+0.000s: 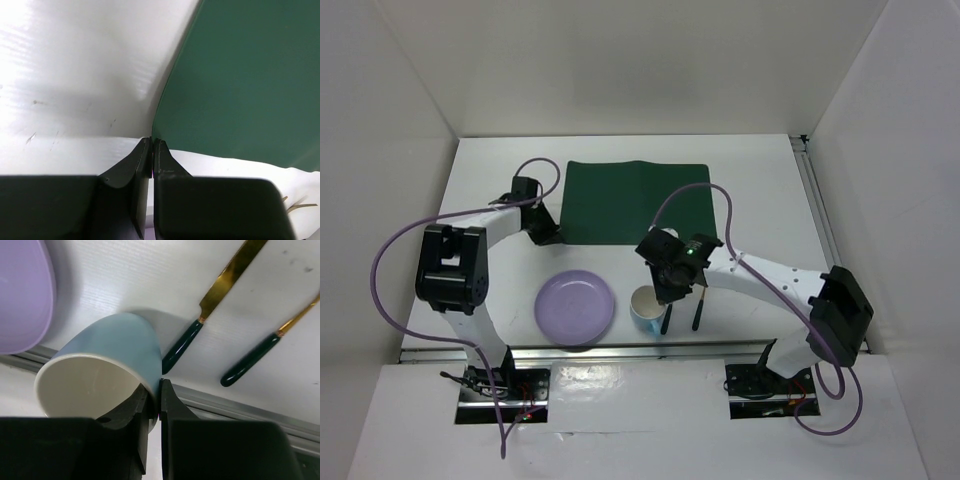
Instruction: Set the dinner table for one person
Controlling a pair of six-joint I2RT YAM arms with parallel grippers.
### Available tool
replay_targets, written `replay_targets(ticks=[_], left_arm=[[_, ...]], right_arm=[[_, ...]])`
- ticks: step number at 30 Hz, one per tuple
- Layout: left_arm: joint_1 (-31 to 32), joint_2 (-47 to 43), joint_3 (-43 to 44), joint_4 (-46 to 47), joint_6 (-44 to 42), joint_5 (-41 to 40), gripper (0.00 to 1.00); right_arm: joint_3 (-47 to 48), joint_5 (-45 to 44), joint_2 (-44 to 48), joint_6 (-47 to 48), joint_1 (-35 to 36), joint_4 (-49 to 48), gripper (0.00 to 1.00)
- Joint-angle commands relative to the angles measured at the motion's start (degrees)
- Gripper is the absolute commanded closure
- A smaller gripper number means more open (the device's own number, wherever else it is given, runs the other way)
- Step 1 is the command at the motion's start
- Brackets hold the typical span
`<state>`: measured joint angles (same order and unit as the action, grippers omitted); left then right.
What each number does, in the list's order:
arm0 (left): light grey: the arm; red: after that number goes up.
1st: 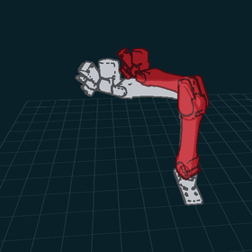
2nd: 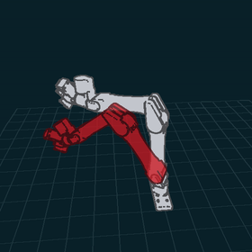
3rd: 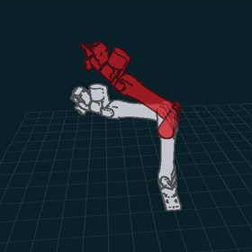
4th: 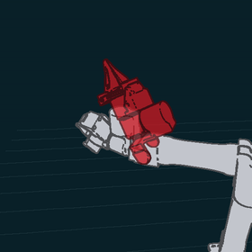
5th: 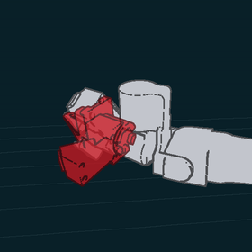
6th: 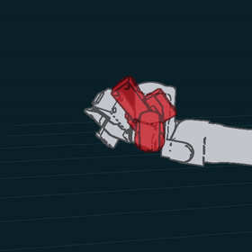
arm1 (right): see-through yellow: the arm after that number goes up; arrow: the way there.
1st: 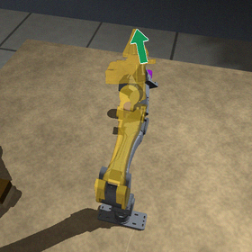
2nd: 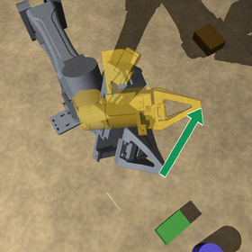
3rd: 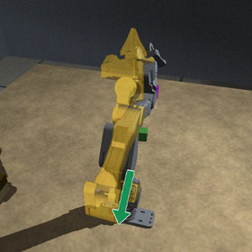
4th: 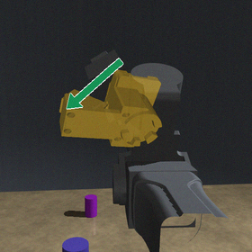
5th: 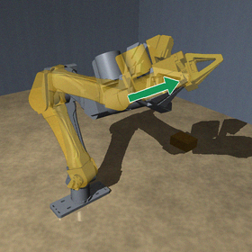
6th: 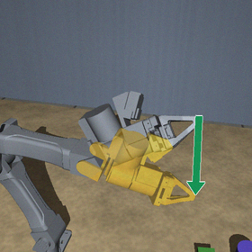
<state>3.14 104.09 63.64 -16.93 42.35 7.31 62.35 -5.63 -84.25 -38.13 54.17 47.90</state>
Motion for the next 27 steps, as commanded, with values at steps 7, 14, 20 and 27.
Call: replay_targets(ticks=[7,14,20,27], left_arm=[[-0.41,-6.01,-3.43,-3.55,-1.22,-0.81,1.0],[-0.41,-5.92,-1.33,-6.19,-4.29,-1.51,1.0],[-0.41,-5.92,0.44,-9.08,-5.87,-3.44,0.5],[-0.41,-4.69,7.28,-13.56,-7.01,-6.34,0.11]], right_arm=[[18.15,-12.73,-1.96,0.41,-2.83,7.3,1.0],[28.35,-16.09,-10.23,8.58,-16.27,1.77,1.0],[38.97,-9.14,-20.15,15.62,-31.31,-5.79,1.0],[61.02,-6.68,-38.16,18.08,-39.31,-2.73,1.0]])
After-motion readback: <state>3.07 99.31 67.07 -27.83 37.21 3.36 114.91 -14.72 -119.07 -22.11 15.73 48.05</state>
